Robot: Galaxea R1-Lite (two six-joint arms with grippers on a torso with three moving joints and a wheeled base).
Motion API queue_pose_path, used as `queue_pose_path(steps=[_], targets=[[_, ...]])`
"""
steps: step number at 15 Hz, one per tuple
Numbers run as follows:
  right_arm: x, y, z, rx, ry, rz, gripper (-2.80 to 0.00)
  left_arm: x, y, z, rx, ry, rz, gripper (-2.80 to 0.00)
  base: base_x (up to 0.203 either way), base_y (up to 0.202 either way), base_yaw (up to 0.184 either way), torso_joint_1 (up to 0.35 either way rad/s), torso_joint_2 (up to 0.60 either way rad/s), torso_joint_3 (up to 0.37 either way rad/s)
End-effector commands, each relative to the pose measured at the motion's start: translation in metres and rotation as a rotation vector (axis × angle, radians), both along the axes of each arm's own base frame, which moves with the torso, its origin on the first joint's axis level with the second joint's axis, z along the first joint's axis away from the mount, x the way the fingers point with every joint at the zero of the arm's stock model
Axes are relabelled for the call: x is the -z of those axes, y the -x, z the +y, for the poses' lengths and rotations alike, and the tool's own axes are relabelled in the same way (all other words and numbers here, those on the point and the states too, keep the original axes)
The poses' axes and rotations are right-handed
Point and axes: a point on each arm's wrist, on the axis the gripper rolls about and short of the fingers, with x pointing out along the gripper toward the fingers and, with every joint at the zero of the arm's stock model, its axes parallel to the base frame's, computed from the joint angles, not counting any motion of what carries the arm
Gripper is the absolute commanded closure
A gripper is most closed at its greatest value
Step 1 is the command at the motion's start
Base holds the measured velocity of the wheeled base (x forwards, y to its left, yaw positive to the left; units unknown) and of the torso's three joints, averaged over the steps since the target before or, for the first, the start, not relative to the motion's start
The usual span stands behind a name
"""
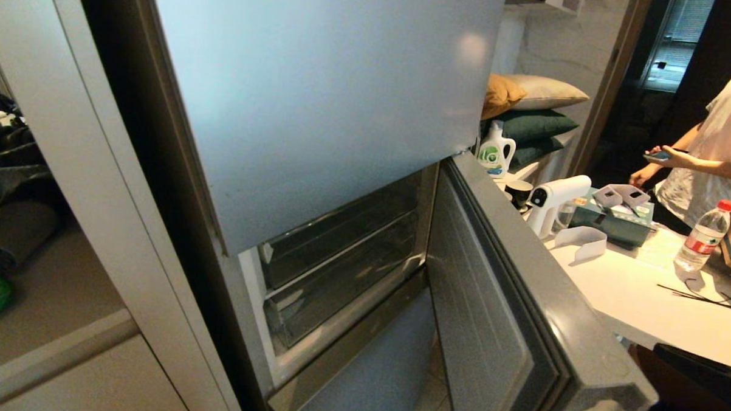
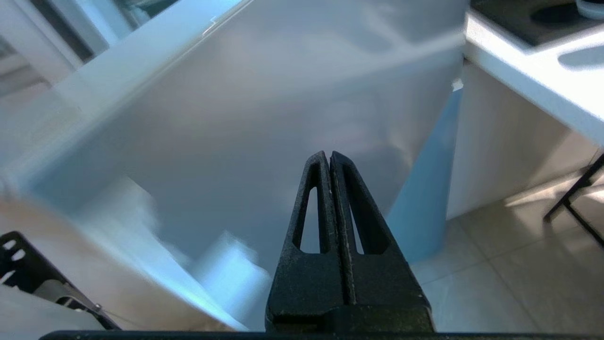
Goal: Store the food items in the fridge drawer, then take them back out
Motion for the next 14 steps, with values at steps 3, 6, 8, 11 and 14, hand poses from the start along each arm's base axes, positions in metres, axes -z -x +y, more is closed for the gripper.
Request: queue_pose_path(steps=[3,6,8,11,14], targets=[[0.003,0.006,0.009,-0.056,0.029,-0.022,0.0,0.003,-0.001,0.0,0.0,0.0,0.012,0.0,0.0,0.0,0.0,0.0,0.0,0.0],[0.002,0.0,0.017,-0.074,0.042,-0.009,0.0,0.003,-0.001,0.0,0.0,0.0,0.012,0.0,0.0,0.0,0.0,0.0,0.0,0.0],[0.0,-0.011,0.034,-0.142,0.052,0.027,0.0,0.003,-0.001,0.0,0.0,0.0,0.012,0.0,0.0,0.0,0.0,0.0,0.0,0.0],[0.005,-0.042,0.078,-0.267,0.097,0.153,0.0,0.003,-0.001,0.0,0.0,0.0,0.012,0.0,0.0,0.0,0.0,0.0,0.0,0.0],[0.02,-0.088,0.109,-0.273,0.149,0.254,0.0,0.003,-0.001,0.0,0.0,0.0,0.012,0.0,0.0,0.0,0.0,0.0,0.0,0.0]])
